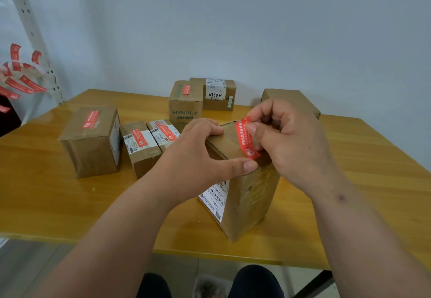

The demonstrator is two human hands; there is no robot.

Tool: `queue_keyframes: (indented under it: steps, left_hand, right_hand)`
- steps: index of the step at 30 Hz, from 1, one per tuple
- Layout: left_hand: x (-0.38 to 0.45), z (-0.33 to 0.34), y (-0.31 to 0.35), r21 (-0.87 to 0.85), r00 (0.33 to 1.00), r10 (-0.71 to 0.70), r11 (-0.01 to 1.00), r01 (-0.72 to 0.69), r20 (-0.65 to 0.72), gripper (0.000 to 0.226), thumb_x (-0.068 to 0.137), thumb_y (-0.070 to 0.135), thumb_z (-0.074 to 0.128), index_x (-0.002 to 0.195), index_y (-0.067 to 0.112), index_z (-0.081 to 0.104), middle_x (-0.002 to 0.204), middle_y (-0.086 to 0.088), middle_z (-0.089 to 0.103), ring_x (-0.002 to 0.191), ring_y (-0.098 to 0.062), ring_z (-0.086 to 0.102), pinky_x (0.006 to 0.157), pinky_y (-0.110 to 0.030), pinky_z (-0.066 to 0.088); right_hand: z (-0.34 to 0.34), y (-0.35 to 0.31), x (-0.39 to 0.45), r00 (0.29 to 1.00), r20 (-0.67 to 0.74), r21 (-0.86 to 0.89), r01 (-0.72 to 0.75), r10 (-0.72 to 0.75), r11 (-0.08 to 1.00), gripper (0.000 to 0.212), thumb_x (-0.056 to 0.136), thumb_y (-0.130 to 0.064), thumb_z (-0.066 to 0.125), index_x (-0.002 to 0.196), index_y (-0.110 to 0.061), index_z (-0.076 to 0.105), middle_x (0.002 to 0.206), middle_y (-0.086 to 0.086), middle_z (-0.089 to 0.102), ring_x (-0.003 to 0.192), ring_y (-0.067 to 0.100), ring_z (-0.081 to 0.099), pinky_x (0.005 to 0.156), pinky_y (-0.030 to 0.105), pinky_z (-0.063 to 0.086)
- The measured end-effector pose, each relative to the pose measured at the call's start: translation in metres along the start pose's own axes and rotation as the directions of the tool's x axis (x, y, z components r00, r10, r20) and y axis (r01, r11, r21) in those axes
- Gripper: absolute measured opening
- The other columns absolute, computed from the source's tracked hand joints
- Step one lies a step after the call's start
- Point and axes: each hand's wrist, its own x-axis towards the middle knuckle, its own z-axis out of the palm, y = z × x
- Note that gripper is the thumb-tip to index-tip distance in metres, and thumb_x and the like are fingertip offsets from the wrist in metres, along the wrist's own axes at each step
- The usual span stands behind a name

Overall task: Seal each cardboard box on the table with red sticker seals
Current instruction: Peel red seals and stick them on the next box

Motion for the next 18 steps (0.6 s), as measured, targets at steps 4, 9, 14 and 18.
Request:
queue_keyframes:
  steps: [4, 9, 14, 18]
  left_hand:
    - [0.0008, 0.0006, 0.001, 0.0, 1.0, -0.003, 1.0, 0.003, 0.003, 0.093, 0.048, 0.072, 0.067, 0.129, 0.03, 0.048, 0.126, 0.026, 0.041, 0.106, 0.011, 0.045, 0.068, 0.001, 0.04]
    - [0.0018, 0.0008, 0.0018, 0.011, 1.0, -0.009, 1.0, 0.008, 0.011, 0.096, 0.046, 0.074, 0.065, 0.129, 0.03, 0.047, 0.127, 0.024, 0.042, 0.106, 0.006, 0.047, 0.067, -0.005, 0.041]
    - [0.0017, 0.001, 0.0013, 0.024, 1.0, -0.004, 1.0, 0.004, 0.014, 0.095, 0.047, 0.074, 0.065, 0.13, 0.03, 0.047, 0.127, 0.024, 0.042, 0.106, 0.008, 0.046, 0.066, -0.002, 0.041]
    - [0.002, 0.0012, 0.0012, 0.023, 1.0, -0.006, 1.0, 0.006, 0.01, 0.095, 0.047, 0.075, 0.065, 0.129, 0.029, 0.048, 0.127, 0.025, 0.042, 0.108, 0.007, 0.046, 0.07, -0.005, 0.041]
  right_hand:
    - [-0.0007, 0.0008, -0.0033, 1.0, -0.016, 0.042, 0.014, -0.013, 0.999, 0.022, 0.09, -0.013, 0.065, 0.081, -0.033, 0.06, 0.071, -0.015, 0.061, 0.071, 0.0, 0.059, 0.061, 0.01, 0.045]
    - [-0.0023, 0.0008, -0.0041, 0.998, -0.058, 0.1, 0.044, -0.038, 0.994, 0.022, 0.09, -0.014, 0.065, 0.081, -0.034, 0.06, 0.07, -0.015, 0.061, 0.072, 0.002, 0.06, 0.063, 0.012, 0.046]
    - [-0.0035, 0.0015, -0.0033, 0.996, -0.068, 0.092, 0.067, -0.06, 0.994, 0.023, 0.09, -0.014, 0.065, 0.08, -0.034, 0.06, 0.07, -0.018, 0.062, 0.073, 0.003, 0.061, 0.065, 0.017, 0.05]
    - [-0.0054, -0.0011, -0.0036, 0.991, -0.109, 0.146, 0.09, -0.075, 0.985, 0.024, 0.089, -0.013, 0.066, 0.08, -0.035, 0.06, 0.078, -0.015, 0.065, 0.077, 0.001, 0.061, 0.066, 0.015, 0.049]
